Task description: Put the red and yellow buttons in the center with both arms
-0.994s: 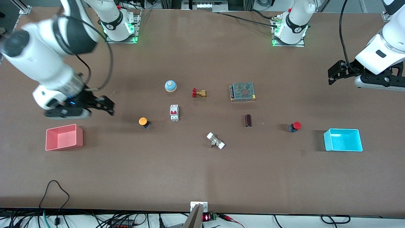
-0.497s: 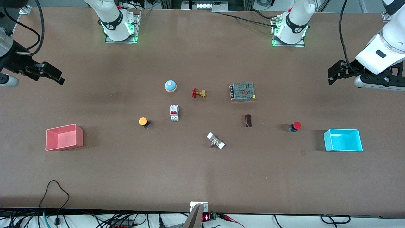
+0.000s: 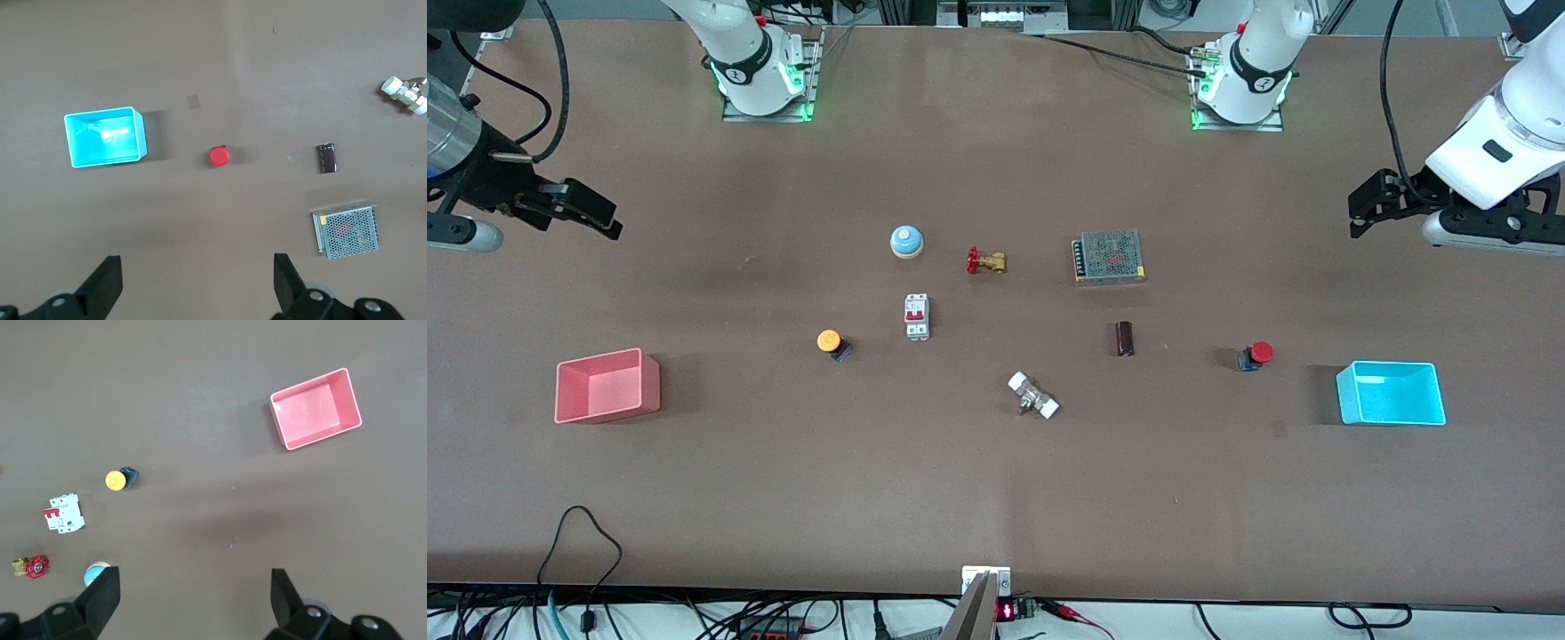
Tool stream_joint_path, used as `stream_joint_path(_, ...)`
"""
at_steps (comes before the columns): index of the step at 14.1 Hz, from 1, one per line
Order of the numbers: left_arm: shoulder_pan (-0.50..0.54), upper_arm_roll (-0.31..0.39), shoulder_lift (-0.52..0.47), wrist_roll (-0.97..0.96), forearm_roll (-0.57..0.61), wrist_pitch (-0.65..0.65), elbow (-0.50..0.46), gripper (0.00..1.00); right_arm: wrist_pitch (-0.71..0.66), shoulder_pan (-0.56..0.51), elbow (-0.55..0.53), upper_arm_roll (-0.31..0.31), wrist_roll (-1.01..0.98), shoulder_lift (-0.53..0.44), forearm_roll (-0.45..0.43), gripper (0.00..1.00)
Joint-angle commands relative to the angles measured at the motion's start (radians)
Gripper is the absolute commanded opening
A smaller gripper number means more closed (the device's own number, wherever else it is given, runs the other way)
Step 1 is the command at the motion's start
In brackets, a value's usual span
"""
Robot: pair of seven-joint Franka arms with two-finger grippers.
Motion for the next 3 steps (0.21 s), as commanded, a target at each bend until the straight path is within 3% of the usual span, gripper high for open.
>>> stream_joint_path(1,-0.007,0.007,-0.007,0.013,0.005,-0.011,0.001,1.0,-0.023,0.002,0.037,0.0,0.003,0.025,0.009,1.0)
stream_joint_path(3,-0.007,0.007,-0.007,0.016,0.005,-0.012,0.001,1.0,-0.024,0.002,0.037,0.0,0.005,0.025,0.009,1.0)
